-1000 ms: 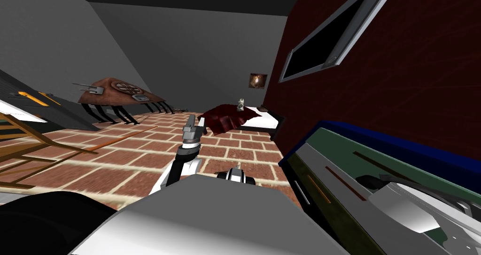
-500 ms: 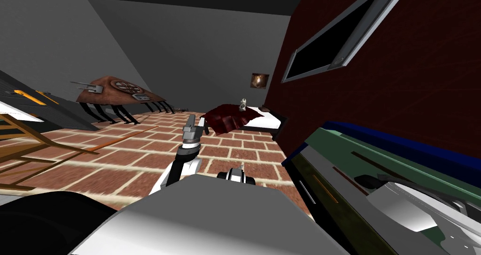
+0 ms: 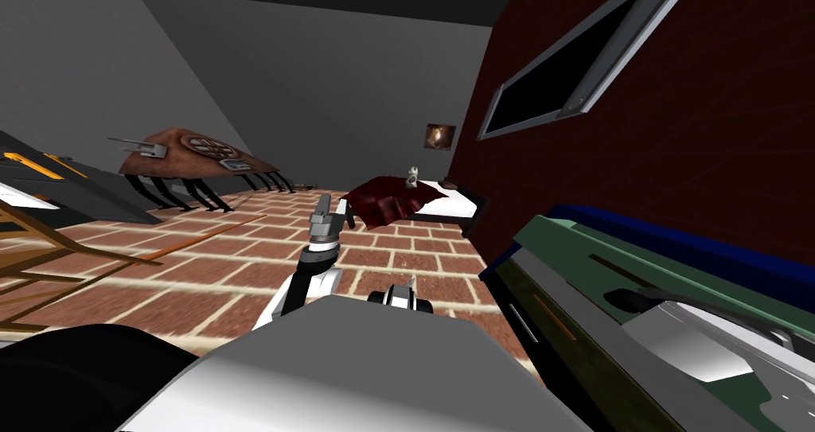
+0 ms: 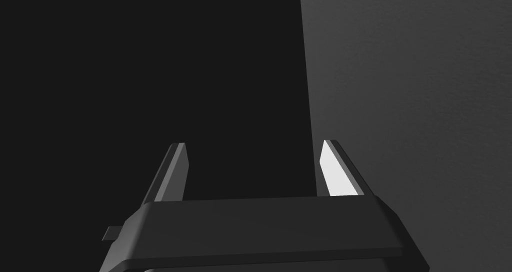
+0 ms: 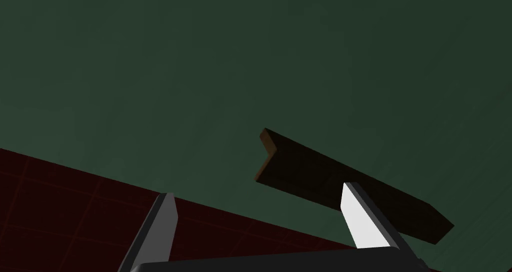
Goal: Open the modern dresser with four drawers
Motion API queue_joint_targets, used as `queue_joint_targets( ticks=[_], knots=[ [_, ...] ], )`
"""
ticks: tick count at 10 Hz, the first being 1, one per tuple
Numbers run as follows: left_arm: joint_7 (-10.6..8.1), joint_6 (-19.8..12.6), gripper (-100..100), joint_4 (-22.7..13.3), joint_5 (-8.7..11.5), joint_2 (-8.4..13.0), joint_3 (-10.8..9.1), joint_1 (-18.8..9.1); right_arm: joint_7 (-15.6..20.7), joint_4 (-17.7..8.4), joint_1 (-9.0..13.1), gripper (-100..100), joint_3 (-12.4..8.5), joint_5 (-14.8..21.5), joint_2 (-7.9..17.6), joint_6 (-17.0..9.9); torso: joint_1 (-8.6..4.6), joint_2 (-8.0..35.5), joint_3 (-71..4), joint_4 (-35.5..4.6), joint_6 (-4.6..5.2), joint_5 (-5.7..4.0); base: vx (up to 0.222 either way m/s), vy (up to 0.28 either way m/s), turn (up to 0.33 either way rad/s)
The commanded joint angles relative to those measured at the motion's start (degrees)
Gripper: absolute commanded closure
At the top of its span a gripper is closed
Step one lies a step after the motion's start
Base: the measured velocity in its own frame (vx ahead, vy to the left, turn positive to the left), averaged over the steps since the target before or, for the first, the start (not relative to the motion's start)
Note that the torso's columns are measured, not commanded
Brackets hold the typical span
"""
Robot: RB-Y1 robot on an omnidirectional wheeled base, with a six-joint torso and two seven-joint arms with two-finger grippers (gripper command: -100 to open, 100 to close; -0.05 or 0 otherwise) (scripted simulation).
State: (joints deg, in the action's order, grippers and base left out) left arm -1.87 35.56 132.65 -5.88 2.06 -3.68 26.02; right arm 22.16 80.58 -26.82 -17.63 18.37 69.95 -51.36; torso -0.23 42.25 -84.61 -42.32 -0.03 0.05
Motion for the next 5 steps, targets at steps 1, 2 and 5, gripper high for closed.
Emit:
queue_joint_targets(
  ticks=[1, 2, 5],
  knots=[
    [0.00, 0.0, 0, 0.0, 0.0, 0.0, 0.00, 0.0, 1.7, 1.4, -0.6, -100, -1.2, -3.1, 2.5, -0.8, 0.19, 0.0, 0.0, 0.0, 0.01, 0.00, 0.005, -0.006, -0.049],
    [0.00, 0.0, 0, 0.0, 0.0, 0.0, 0.00, 0.0, 2.2, 1.8, -0.9, -100, -1.6, -4.1, 3.2, -1.0, 0.29, 0.0, 0.0, 0.0, 0.02, -0.01, 0.004, -0.001, -0.045],
    [0.00, 0.0, 0, 0.0, 0.0, 0.0, 0.00, 0.0, 2.7, 2.5, -1.2, -100, -1.9, -5.2, 4.1, -1.4, 0.25, 0.0, 0.1, 0.0, 0.02, -0.05, 0.001, 0.002, -0.028]
  ],
)
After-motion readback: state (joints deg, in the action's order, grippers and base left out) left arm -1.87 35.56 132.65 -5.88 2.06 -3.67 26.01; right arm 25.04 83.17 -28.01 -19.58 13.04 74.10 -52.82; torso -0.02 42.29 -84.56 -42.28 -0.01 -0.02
